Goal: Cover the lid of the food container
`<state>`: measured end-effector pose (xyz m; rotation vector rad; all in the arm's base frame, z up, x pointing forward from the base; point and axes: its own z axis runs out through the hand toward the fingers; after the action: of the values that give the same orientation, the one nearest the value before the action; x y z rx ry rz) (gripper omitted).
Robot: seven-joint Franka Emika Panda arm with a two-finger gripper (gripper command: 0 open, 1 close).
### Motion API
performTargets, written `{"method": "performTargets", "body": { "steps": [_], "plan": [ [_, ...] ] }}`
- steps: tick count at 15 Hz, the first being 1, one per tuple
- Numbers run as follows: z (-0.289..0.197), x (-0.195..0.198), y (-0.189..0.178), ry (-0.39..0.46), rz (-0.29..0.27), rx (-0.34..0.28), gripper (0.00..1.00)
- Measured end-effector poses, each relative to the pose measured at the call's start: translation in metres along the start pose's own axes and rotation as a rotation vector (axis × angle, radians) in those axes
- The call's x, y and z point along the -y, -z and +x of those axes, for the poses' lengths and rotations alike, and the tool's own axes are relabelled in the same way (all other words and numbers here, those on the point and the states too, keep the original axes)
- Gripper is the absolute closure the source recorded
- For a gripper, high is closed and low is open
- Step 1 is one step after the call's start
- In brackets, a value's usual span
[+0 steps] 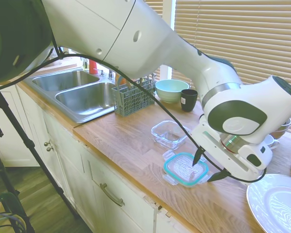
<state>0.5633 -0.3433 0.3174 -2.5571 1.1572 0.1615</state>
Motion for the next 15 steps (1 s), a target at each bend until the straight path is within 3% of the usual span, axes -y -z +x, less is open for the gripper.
{"method": "performTargets", "body": {
  "steps": [15],
  "plan": [
    [-0.002, -0.0084, -0.0028, -0.022, 0.006, 0.012, 1.0]
  ]
}}
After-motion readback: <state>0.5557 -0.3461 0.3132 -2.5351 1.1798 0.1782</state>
